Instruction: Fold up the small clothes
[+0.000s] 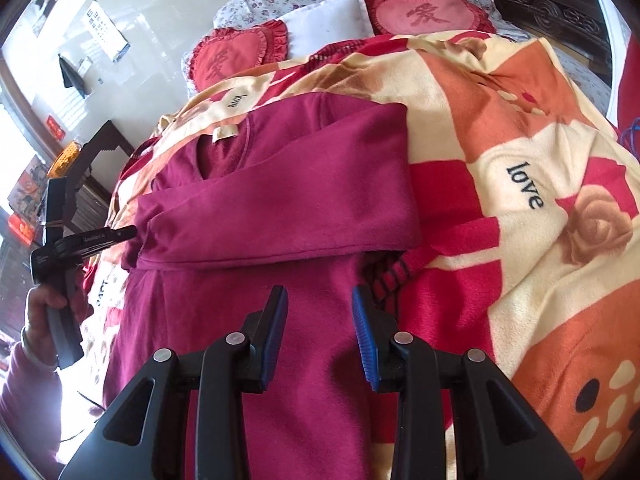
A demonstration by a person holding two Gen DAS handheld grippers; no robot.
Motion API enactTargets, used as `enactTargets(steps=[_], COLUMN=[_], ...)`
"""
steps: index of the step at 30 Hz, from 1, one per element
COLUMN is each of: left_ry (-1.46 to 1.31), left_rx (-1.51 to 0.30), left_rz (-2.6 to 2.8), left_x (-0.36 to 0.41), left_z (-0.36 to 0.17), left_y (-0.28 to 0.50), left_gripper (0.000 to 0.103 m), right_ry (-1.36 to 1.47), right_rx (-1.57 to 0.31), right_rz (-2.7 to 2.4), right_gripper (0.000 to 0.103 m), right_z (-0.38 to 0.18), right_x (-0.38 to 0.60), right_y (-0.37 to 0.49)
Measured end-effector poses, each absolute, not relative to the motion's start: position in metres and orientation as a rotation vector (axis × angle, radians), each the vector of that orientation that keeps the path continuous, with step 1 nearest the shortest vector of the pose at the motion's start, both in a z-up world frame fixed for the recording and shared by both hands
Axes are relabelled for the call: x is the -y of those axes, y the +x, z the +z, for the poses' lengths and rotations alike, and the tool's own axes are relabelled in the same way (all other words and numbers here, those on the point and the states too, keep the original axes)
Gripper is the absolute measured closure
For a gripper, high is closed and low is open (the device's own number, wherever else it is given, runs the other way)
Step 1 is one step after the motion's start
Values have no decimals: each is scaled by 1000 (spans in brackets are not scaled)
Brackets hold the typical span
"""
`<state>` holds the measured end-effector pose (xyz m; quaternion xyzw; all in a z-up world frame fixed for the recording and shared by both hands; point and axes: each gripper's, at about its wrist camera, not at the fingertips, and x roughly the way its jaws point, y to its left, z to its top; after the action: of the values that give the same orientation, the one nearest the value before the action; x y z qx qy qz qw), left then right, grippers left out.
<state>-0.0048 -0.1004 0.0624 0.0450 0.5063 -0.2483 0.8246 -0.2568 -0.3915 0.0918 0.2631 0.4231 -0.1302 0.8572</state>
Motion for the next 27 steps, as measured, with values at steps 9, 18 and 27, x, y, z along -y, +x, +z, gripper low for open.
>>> enactTargets(steps=[9, 18, 27], left_ry=[221, 160, 201], left_rx=[-1094, -961, -1050], left_rz=[-556, -531, -481], left_x=[135, 114, 113], left_z=[40, 80, 44], left_y=[-23, -10, 0], left_gripper=[79, 98, 96], right_ry=[573, 586, 525], right_rx=[-932, -914, -850], right_rz=[-255, -266, -346], right_gripper=[85, 85, 85], right_z=[79, 83, 99], right_x=[388, 394, 408], right_y=[-254, -259, -234])
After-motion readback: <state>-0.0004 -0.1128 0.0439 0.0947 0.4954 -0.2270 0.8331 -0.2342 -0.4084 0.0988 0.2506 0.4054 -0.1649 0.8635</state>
